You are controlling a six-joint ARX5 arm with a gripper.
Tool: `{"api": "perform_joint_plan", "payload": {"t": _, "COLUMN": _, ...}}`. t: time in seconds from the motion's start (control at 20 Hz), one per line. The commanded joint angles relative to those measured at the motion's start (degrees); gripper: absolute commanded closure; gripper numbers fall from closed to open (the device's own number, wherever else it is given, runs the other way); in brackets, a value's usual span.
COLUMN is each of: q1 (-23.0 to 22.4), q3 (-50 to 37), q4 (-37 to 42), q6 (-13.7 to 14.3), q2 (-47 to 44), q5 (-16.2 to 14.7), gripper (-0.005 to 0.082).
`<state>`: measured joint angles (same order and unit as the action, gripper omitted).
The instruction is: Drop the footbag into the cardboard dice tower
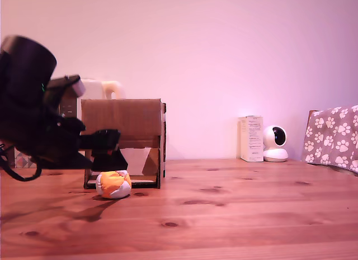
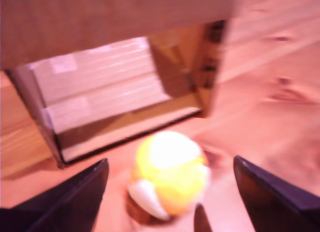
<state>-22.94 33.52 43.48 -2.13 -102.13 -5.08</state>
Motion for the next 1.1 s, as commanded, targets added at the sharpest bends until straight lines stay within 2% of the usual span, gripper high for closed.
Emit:
{"api": "perform_joint_plan", "payload": {"t": 0.0, "q1": 0.59, "q3": 1.64, "q4": -0.81, "q6": 0.79, "q2": -2.23, "q5": -1.79, "gripper": 0.0044}}
{"api": "perform_joint_plan", "payload": {"t": 0.2, "q1": 1.20, "q3": 6.58, "q4": -8.94, "q6": 1.14, "q2": -4.68, "q5": -6.40, "gripper": 0.0045}}
{"api": "perform_joint_plan", "payload": {"t": 0.3, "q1": 1.20, "q3": 8.28, "q4": -11.96, "q6": 1.22, "q2": -5.57, "q5": -7.13, "gripper": 0.0051}}
{"api": "perform_joint_plan", "payload": {"t": 0.35, "q1": 1.20, "q3": 8.85, "q4": -13.22, "q6": 1.44, "q2": -5.88, "q5": -7.10, "gripper": 0.0092}}
{"api": "perform_joint_plan", "payload": {"t": 0.4, "q1": 1.20, "q3": 9.29, "q4": -14.49, "q6": 1.64, "q2": -5.92, "q5": -6.54, "gripper": 0.0184}}
{"api": "perform_joint_plan", "payload": {"t": 0.55, "q1": 1.31, "q3": 9.81, "q4": -16.55, "q6": 2.43, "q2": -5.92, "q5": -5.90, "gripper": 0.0556}}
{"api": "perform_joint_plan", "payload": {"t": 0.6, "q1": 1.36, "q3": 9.88, "q4": -16.50, "q6": 2.45, "q2": -5.92, "q5": -5.81, "gripper": 0.0617}}
{"api": "perform_joint_plan", "payload": {"t": 0.8, "q1": 1.42, "q3": 10.12, "q4": -18.23, "q6": 2.14, "q2": -4.48, "q5": -5.95, "gripper": 0.0631}}
{"api": "perform_joint_plan", "payload": {"t": 1.05, "q1": 1.14, "q3": 10.12, "q4": -28.30, "q6": -0.94, "q2": 4.42, "q5": -6.67, "gripper": 0.0631}}
